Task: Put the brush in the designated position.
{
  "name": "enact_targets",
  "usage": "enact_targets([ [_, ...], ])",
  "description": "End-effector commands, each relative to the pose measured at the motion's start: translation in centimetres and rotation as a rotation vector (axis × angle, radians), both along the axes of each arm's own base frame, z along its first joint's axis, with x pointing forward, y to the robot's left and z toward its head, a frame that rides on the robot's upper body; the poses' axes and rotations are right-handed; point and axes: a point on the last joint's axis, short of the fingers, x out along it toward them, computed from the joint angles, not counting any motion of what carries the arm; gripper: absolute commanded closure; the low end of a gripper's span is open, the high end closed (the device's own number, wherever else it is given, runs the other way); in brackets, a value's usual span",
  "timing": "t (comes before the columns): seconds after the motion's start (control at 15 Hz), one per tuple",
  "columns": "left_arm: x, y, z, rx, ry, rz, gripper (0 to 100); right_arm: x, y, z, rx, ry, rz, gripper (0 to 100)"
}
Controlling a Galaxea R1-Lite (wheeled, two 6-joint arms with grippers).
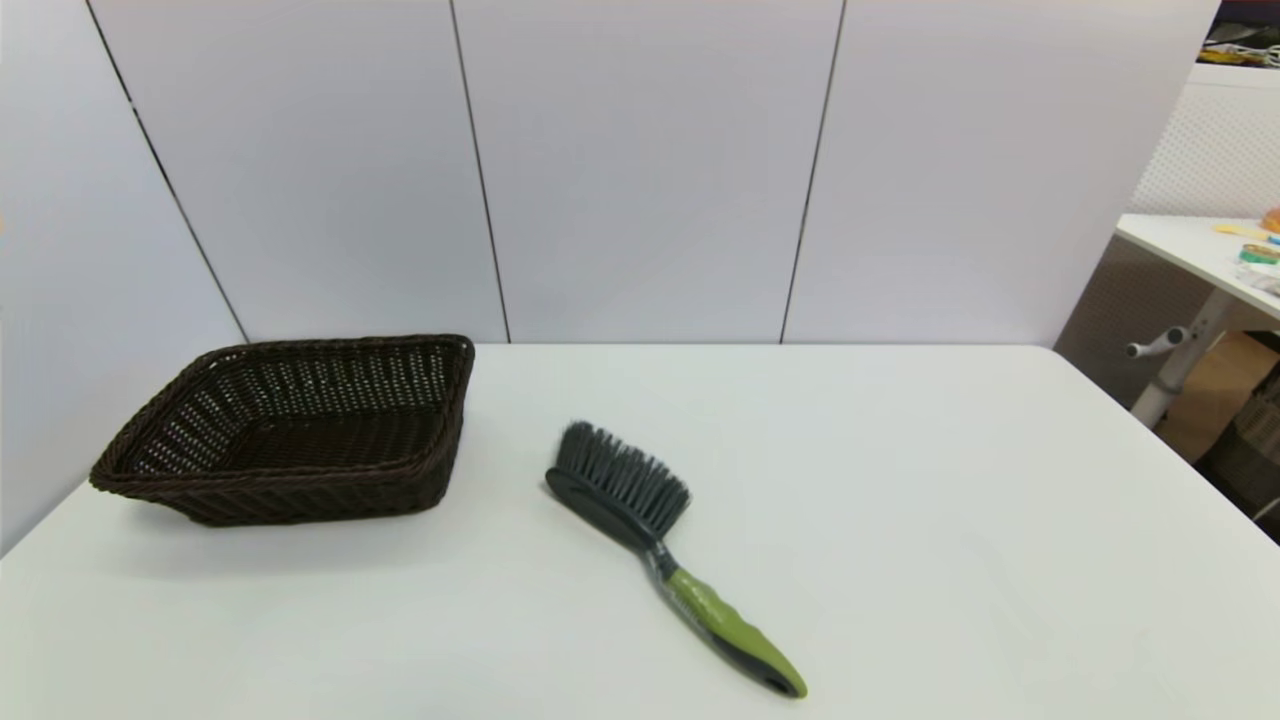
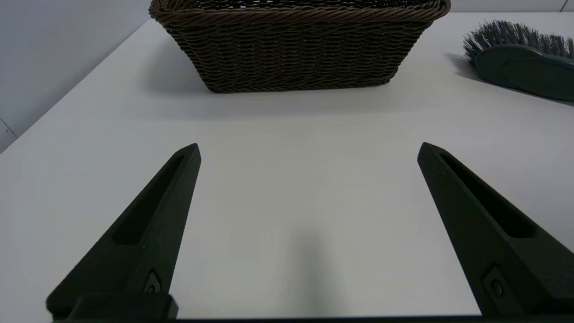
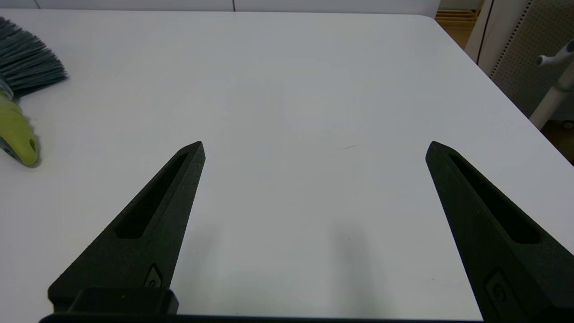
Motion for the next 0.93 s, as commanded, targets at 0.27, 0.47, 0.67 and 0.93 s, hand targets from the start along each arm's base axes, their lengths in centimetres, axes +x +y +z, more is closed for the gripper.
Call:
enact_targets([
  [0.27, 0.00, 0.00, 0.01, -0.002, -0.001, 0.001, 0, 0.02, 0.00, -0.04, 0.000, 0.002, 0.000, 0],
  [0.47, 0.00, 0.00, -0.01, -0.005, 0.001, -0.001, 0, 0.02, 0.00, -0.04, 0.000, 0.002, 0.000, 0],
  [0.67, 0.01, 0.00, 0.01, -0.023, 0.001, 0.001, 0, 0.02, 0.00, -0.04, 0.000, 0.002, 0.000, 0],
  [0.93, 0.00, 0.00, 0.01, -0.025, -0.001, 0.001, 0, 0.02, 0.00, -0.04, 0.000, 0.002, 0.000, 0],
])
